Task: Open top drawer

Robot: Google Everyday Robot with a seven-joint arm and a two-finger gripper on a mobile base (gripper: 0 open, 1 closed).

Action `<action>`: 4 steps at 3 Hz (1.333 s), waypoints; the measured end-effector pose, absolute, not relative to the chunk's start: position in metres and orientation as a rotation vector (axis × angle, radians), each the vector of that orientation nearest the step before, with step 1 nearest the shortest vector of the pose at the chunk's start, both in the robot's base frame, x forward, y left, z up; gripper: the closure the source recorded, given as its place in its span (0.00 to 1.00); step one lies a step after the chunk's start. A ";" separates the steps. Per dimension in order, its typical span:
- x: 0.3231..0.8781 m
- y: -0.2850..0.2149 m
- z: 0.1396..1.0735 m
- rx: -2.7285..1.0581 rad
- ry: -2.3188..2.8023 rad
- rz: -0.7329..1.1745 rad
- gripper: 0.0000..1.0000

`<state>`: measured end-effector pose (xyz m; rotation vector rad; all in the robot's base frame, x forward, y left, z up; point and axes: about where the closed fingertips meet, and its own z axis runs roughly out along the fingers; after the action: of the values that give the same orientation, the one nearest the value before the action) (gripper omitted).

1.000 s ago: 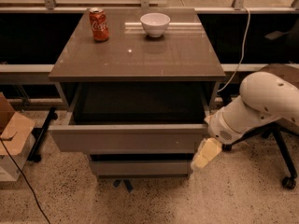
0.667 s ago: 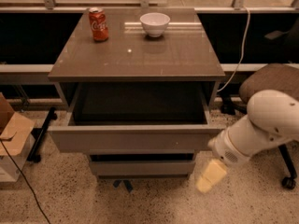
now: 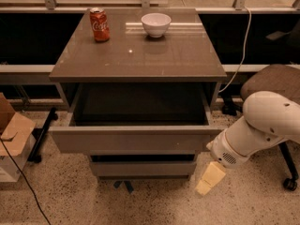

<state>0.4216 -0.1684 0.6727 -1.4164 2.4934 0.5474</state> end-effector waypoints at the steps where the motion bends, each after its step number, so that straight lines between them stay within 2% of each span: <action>1: 0.404 -0.168 0.676 -1.435 2.503 0.528 0.00; 2: 0.395 -0.172 0.695 -1.438 2.473 0.462 0.00; 4: 0.436 -0.159 0.732 -1.553 2.317 0.336 0.00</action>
Offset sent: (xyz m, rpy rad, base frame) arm -0.0366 -0.0087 0.0457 -0.0618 -0.1161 0.0053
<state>0.4361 -0.1586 0.7323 -1.5527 2.3165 0.3361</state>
